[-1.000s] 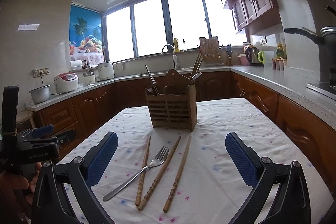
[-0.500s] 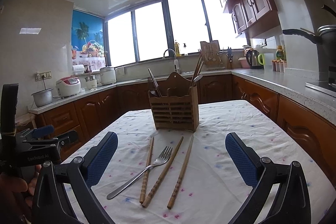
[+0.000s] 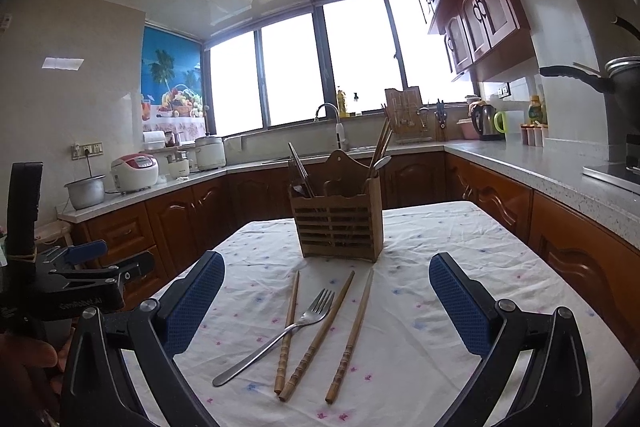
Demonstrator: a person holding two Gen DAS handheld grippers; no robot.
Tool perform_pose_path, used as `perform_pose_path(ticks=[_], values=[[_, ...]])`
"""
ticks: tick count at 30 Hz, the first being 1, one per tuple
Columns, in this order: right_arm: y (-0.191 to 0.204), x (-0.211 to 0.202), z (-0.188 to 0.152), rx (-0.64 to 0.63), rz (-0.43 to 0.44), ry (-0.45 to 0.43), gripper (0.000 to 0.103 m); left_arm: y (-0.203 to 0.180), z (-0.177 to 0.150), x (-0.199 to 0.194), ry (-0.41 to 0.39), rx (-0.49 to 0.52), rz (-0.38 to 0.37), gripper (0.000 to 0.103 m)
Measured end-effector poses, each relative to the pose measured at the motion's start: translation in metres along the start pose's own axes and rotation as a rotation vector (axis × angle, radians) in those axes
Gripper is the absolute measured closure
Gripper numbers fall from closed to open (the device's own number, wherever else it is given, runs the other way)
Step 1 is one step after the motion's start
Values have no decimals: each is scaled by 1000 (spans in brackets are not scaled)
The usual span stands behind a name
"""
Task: Organize utensils
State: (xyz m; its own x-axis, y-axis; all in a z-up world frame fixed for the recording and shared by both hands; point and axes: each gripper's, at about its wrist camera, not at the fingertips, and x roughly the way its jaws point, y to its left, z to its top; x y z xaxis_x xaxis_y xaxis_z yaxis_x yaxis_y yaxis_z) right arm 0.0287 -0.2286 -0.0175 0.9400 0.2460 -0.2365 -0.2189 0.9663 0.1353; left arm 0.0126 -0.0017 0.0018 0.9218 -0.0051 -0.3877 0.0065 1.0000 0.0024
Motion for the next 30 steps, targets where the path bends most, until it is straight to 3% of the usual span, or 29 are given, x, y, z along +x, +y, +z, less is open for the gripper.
perform_pose_path(ticks=[30], values=[[9,3,3,-25,19,-3,0,-6,7,-3,-19,23,7,1]])
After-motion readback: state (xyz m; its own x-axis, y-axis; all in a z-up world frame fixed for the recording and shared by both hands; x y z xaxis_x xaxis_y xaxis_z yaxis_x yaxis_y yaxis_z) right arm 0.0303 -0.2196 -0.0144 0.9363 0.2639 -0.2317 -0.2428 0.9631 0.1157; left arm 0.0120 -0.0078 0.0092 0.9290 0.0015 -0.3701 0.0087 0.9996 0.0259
